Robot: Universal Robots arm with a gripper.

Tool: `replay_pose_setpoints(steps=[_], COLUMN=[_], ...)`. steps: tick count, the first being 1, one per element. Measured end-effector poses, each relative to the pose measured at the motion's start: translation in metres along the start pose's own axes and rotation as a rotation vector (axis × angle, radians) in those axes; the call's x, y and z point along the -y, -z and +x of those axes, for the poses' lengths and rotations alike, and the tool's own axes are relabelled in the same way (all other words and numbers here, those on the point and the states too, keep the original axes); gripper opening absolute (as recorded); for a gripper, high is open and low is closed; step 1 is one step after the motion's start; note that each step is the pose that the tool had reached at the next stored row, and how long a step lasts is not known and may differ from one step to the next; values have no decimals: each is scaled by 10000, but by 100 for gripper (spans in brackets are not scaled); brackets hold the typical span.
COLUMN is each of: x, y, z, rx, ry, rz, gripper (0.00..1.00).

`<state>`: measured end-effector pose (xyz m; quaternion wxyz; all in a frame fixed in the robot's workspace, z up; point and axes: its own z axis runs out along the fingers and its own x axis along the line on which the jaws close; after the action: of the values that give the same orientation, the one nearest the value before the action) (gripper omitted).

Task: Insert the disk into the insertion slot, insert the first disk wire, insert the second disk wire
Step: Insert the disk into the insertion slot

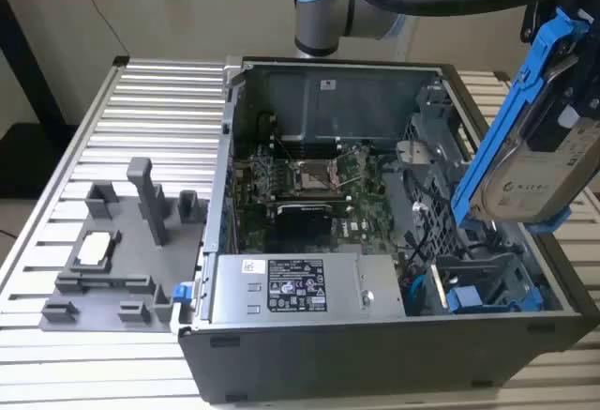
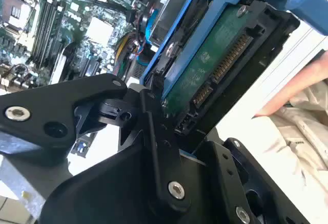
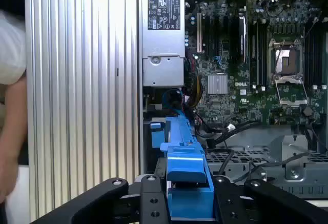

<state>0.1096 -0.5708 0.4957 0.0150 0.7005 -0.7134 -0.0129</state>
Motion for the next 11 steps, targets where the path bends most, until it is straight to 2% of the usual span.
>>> replay_pose_setpoints(steps=[11], x=[1], y=[-14], z=[1], rx=[0], ry=[-1], rz=[5], gripper=[33])
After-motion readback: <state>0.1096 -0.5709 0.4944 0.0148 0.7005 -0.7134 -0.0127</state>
